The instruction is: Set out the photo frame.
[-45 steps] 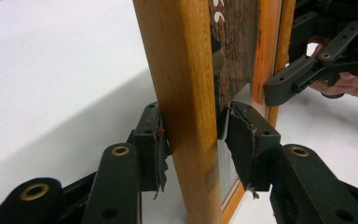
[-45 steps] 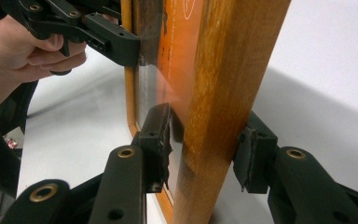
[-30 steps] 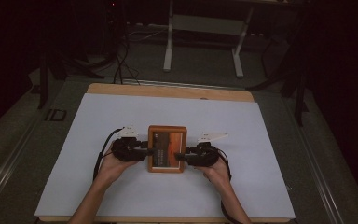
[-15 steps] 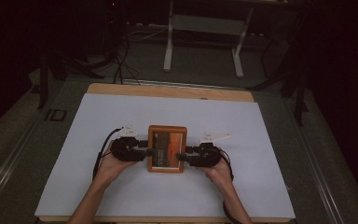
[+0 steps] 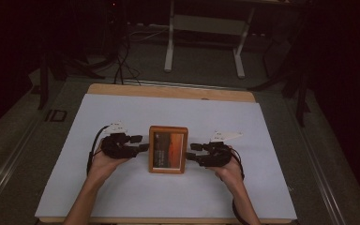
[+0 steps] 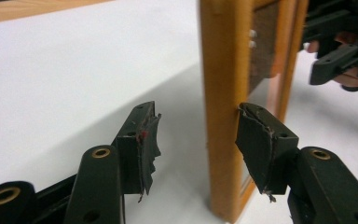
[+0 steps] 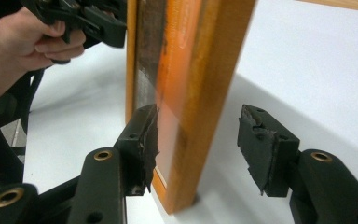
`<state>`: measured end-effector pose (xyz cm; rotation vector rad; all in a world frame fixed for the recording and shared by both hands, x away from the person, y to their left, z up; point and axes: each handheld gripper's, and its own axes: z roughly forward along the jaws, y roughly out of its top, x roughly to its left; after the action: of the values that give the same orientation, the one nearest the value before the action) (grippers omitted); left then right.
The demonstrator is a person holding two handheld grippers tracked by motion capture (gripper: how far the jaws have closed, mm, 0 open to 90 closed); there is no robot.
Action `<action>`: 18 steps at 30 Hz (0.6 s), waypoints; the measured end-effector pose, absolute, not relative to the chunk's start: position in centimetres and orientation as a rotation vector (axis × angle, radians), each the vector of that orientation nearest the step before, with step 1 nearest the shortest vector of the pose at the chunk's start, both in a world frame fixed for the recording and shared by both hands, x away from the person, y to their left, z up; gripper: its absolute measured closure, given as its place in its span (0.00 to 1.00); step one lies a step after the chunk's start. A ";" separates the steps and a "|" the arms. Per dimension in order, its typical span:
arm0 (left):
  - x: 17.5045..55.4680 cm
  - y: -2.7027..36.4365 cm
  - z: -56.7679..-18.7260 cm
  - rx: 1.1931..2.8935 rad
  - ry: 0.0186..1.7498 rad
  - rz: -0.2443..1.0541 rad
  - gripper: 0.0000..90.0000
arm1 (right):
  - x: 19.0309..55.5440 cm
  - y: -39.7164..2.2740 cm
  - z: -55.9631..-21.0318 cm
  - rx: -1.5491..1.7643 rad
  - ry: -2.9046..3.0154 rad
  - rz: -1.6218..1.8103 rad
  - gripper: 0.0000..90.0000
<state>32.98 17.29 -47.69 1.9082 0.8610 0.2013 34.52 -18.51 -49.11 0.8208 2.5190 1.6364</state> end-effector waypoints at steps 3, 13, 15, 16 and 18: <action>32.9 17.9 -47.4 1.896 0.894 0.227 0.53 | 34.6 -19.0 -49.1 0.834 2.519 1.626 0.52; 32.6 19.8 -46.8 1.871 0.963 0.309 0.53 | 34.9 -21.2 -48.9 0.919 2.476 1.566 0.52; 32.6 19.9 -46.9 1.867 0.972 0.316 0.53 | 34.9 -21.4 -48.9 0.927 2.470 1.558 0.52; 32.6 19.9 -46.9 1.867 0.972 0.316 0.53 | 35.0 -21.6 -49.0 0.938 2.469 1.546 0.52; 32.7 20.4 -47.2 1.873 1.025 0.388 0.53 | 35.0 -22.0 -49.0 0.955 2.462 1.476 0.52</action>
<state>32.72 20.43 -47.24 1.8729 1.0254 0.3879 34.99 -22.01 -48.98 0.9548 2.4617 1.4762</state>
